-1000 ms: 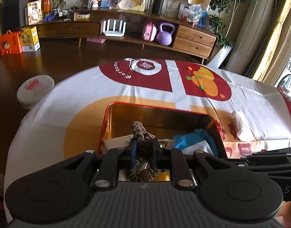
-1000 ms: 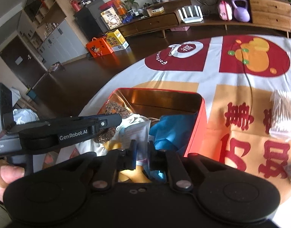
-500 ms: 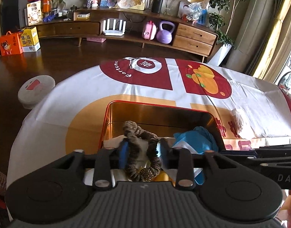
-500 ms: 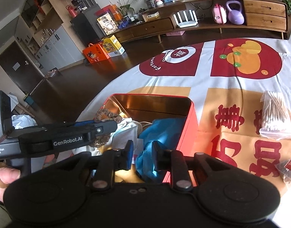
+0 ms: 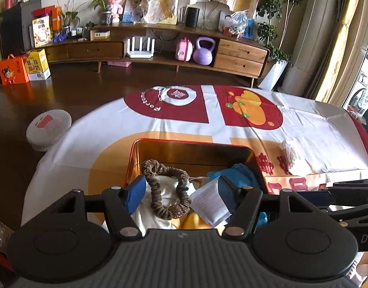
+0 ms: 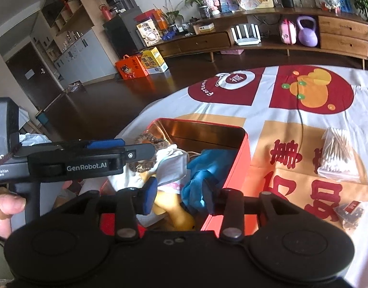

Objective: Organize soft objects
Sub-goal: 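Move the left gripper to the cotton swab bag while the right gripper approaches the small clear bag, then grasp the cotton swab bag with the left gripper while the right gripper grasps the clear bag, then carry the swab bag and clear bag with both grippers over the tin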

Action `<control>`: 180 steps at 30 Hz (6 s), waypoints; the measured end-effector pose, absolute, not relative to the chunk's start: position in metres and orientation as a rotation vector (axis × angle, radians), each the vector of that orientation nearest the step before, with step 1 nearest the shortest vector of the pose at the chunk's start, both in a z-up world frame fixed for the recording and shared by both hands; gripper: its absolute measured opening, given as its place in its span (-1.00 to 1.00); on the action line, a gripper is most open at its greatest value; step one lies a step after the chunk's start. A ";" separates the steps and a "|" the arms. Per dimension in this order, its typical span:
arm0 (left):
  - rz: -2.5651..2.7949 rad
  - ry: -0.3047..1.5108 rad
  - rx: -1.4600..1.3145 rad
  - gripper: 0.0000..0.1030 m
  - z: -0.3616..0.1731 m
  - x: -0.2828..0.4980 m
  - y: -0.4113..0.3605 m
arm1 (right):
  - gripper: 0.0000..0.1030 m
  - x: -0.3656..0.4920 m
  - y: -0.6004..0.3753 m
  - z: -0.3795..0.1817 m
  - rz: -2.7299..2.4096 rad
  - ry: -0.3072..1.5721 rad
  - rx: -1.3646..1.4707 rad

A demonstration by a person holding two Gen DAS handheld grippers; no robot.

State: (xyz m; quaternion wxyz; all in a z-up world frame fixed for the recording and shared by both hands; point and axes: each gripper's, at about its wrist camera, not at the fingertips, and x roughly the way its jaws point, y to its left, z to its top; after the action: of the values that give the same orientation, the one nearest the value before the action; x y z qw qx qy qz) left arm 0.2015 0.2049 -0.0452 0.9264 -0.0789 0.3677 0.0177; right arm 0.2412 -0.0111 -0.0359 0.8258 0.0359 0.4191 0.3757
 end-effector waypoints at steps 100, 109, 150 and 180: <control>-0.119 0.975 -0.080 0.70 -0.123 0.393 -0.039 | 0.19 0.292 -0.146 -0.116 0.657 0.792 -0.261; -0.125 0.947 -0.030 0.65 -0.137 0.394 -0.043 | -0.04 0.298 -0.140 -0.127 0.645 0.807 -0.269; -0.092 0.852 -0.020 -0.29 -0.078 0.313 -0.009 | -0.75 0.257 -0.155 -0.076 0.607 0.835 -0.126; -0.036 0.780 -0.110 -0.29 -0.008 0.179 0.089 | -0.74 0.192 -0.106 -0.001 0.707 0.751 -0.061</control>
State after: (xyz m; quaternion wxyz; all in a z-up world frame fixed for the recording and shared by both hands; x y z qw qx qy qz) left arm 0.1787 0.0886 -0.0080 0.9233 -0.0537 0.3800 -0.0174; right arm 0.1923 -0.1062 -0.0012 0.8696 -0.0293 0.3588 0.3380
